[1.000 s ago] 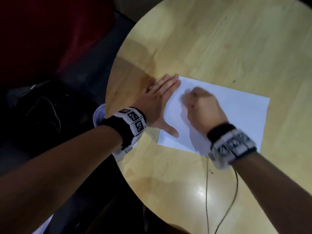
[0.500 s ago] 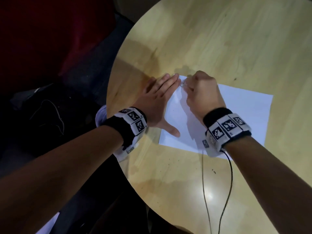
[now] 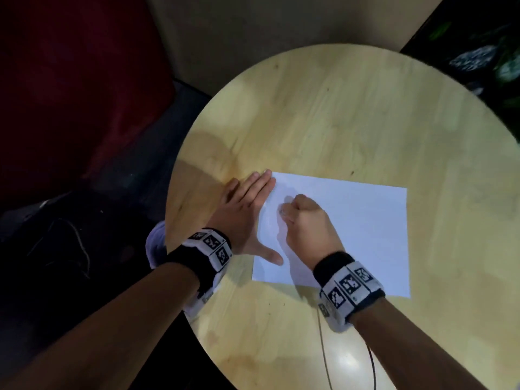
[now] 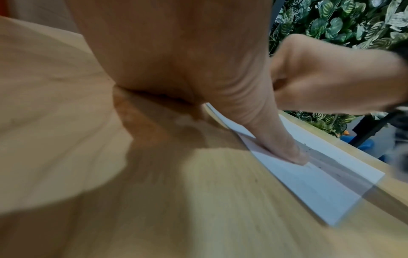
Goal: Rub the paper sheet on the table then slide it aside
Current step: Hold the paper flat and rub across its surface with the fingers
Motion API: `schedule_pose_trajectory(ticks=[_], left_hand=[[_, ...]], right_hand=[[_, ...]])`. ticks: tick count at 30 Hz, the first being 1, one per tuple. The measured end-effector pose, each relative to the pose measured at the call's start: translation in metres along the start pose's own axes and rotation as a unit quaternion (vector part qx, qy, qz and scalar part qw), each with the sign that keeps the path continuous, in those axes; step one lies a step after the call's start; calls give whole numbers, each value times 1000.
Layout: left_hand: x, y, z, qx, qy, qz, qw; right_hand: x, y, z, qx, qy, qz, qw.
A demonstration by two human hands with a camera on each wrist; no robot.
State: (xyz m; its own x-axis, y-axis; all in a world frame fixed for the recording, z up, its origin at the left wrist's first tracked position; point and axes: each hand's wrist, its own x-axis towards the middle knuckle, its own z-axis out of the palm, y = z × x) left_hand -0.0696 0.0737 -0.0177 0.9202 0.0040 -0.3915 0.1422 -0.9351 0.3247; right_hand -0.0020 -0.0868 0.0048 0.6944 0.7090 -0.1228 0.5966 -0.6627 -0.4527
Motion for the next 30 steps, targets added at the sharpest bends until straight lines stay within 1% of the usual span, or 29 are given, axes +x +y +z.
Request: schedule_pose_trajectory(ticks=[3,5,6,9,11,13,15,16,17,18,19,21,22,24,25,27,28,29,30], left_hand=[[-1,-1,0,-13,4,4,1000],[0,-1,-3,-18,5,2,1000],[1,0,-4,-16,4,2,1000],[2,1,-3,-10,2,-4,1000],[2,1,-3,-5,3,-5,1000],[2,1,-2,0,6,-3,1000],[1,1,-2,-2,9,-2,1000],[1,1,-3,-5,9,-1,1000],[1,1,-3,-9,10,-1,1000],[2,1,-3,-10,10,-1,1000],[2,1,-3,-9,8,-1,1000],[3,0,-2,-4,5,-2,1000],[3,0,-2,-3,4,-3,1000],[2,0,0,-6,4,-1,1000],[2,-1,0,-11,6,0,1000],[1,-2,0,-21,5,4,1000],[1,-2,0,-22,4,5,1000],[2,-3,0,-22,3,4,1000],[2,-2,-1,-20,2,4,1000]], right_hand=[[-49,-8,-4,20,-69,-28,997],[-41,-4,-8,21,-79,-35,996],[-26,2,-8,15,-64,-27,997],[26,16,-9,7,7,42,999],[28,15,-5,-7,10,53,999],[1,8,-1,-16,-15,17,1000],[-32,-1,1,-8,-68,-24,997],[-40,-3,1,-1,-89,-40,995],[-38,0,-1,3,-103,-52,993],[-26,4,-3,-4,-104,-47,993],[-10,8,-5,-12,-82,-22,996],[22,17,-11,-11,-13,38,999],[30,17,-12,1,13,59,998],[15,7,-12,12,20,49,999],[-3,2,-9,22,-1,37,999],[-47,-9,-8,26,-91,26,995],[-60,-9,-9,28,-137,12,990],[-60,-6,-11,27,-145,-2,989],[-47,0,-11,15,-146,1,989]])
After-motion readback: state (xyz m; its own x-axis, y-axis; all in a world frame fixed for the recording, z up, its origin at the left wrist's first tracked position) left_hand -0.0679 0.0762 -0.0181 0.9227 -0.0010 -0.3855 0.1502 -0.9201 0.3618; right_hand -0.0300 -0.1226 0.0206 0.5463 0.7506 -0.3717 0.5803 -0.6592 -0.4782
